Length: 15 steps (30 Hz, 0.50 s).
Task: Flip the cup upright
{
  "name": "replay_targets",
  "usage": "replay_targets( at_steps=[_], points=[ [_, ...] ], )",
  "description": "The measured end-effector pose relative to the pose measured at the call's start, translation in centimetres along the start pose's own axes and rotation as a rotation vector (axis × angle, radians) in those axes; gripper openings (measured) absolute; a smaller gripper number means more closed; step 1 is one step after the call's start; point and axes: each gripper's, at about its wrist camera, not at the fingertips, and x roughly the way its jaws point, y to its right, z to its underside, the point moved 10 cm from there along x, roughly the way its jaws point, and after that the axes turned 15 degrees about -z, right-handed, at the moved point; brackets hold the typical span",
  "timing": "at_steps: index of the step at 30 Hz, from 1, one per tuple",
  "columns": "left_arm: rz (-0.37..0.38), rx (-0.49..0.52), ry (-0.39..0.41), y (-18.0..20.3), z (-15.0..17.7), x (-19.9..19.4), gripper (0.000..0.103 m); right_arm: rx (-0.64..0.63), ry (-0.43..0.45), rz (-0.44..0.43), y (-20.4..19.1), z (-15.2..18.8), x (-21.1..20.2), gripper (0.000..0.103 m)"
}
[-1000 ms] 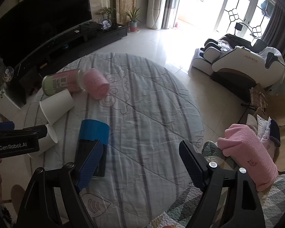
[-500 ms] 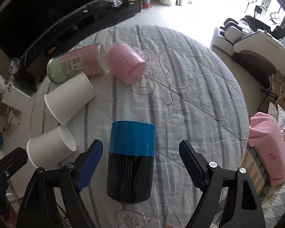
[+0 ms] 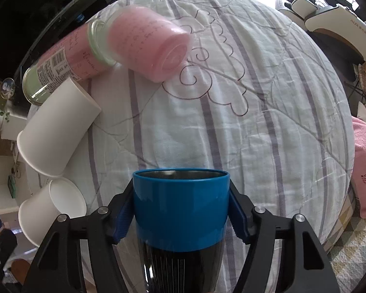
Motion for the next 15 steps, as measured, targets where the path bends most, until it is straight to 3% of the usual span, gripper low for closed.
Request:
replay_targets(
  at_steps=[10,15],
  points=[
    [0.034,-0.002,0.036,0.8,-0.3,-1.5,0.101,-0.073,0.138,0.015,-1.3,-1.2,-5.9,0.068],
    [0.045,0.018,0.052,1.7,-0.1,-2.3,0.101,-0.127,0.172,0.026,-1.9,-0.7,-6.7,0.068]
  ],
)
